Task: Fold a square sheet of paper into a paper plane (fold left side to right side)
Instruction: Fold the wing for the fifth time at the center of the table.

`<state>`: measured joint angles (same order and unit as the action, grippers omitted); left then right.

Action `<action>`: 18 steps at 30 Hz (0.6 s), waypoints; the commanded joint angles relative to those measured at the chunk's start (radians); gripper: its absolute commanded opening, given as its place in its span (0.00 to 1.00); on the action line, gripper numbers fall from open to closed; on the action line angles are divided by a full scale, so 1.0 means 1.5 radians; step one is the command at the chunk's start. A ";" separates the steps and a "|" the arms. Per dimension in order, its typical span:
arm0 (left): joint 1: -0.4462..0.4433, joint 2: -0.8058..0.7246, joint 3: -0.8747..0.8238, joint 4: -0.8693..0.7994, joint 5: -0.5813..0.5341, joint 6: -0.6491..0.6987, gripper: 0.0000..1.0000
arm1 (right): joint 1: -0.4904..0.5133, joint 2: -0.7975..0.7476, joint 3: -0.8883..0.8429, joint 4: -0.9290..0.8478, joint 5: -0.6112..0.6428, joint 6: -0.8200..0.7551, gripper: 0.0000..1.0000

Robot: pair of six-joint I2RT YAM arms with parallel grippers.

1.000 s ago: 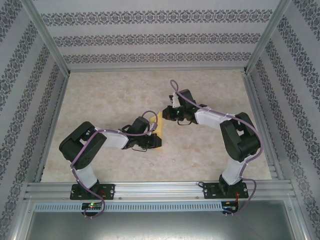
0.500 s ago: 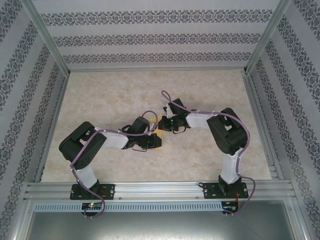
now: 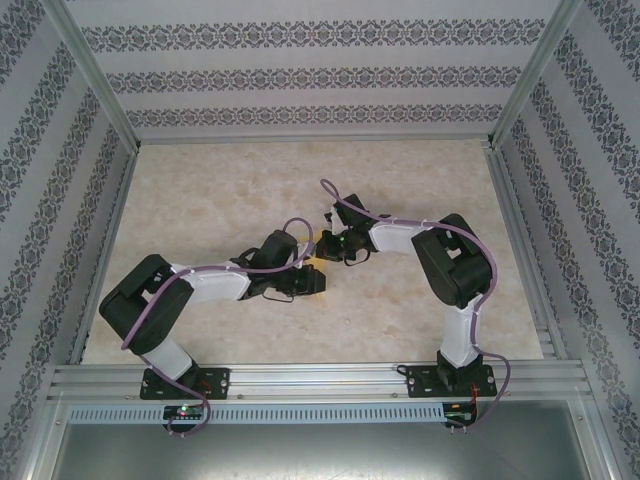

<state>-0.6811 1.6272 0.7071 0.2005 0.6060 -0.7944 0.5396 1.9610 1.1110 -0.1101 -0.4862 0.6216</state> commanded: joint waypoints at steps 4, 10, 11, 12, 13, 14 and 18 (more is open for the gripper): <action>-0.018 0.016 0.024 -0.029 0.017 -0.008 0.20 | 0.004 0.024 0.007 -0.041 0.037 -0.017 0.00; -0.022 0.040 0.027 -0.017 0.020 -0.010 0.20 | 0.008 0.025 0.014 -0.053 0.043 -0.024 0.00; -0.023 0.044 0.029 -0.017 0.022 -0.010 0.20 | 0.008 0.025 0.016 -0.056 0.045 -0.024 0.00; -0.023 0.047 0.029 -0.018 0.023 -0.009 0.20 | 0.009 0.025 0.016 -0.058 0.046 -0.025 0.00; -0.024 0.049 0.029 -0.018 0.022 -0.008 0.20 | 0.009 0.027 0.018 -0.060 0.046 -0.025 0.00; -0.025 0.051 0.029 -0.019 0.021 -0.008 0.20 | 0.009 0.027 0.018 -0.061 0.046 -0.025 0.00; -0.025 0.054 0.028 -0.029 0.009 -0.004 0.19 | 0.010 0.029 0.019 -0.065 0.048 -0.027 0.00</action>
<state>-0.7013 1.6958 0.7265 0.1837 0.6235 -0.7952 0.5415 1.9652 1.1324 -0.1490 -0.4679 0.5991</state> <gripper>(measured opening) 0.195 0.038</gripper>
